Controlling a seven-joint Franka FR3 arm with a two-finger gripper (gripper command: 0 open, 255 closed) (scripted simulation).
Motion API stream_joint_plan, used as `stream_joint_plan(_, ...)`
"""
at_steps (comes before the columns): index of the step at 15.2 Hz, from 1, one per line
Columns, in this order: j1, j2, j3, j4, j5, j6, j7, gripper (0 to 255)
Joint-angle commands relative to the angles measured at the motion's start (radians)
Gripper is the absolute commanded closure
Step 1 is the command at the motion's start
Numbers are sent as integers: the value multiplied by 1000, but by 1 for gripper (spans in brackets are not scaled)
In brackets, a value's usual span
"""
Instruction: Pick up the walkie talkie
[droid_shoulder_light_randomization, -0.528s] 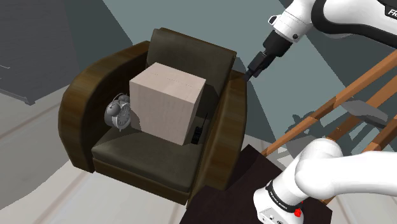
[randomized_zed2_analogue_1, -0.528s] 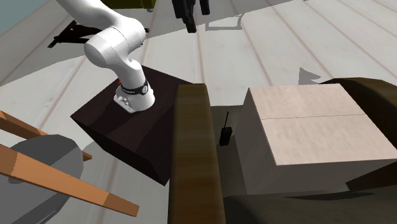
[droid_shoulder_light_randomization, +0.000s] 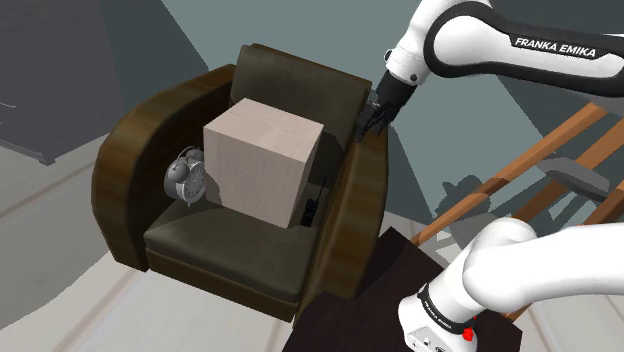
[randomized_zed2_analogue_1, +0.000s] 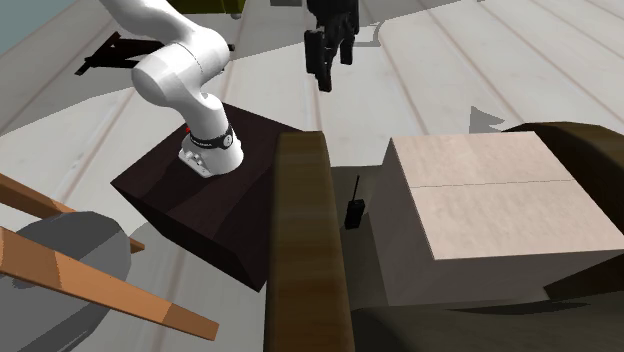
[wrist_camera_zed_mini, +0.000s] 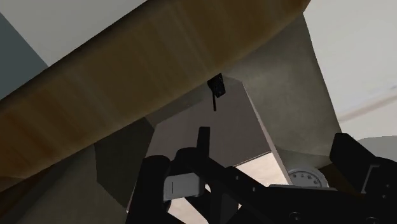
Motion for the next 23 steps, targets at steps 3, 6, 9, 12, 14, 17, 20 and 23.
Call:
stream_joint_plan(3, -14, 126, 39, -11, -16, 77, 70, 0)
stream_joint_plan(6, -26, 231, 62, -3, -33, 128, 122, 0)
stream_joint_plan(9, -37, 341, 81, 13, -56, 174, 177, 0)
stream_joint_plan(12, -46, 455, 95, 37, -83, 214, 233, 0)
stream_joint_plan(14, -51, 532, 100, 58, -104, 237, 272, 0)
stream_joint_plan(17, -55, 649, 102, 95, -136, 265, 329, 0)
stream_joint_plan(20, -57, 766, 99, 140, -167, 286, 383, 0)
stream_joint_plan(23, -53, 883, 87, 191, -194, 300, 433, 0)
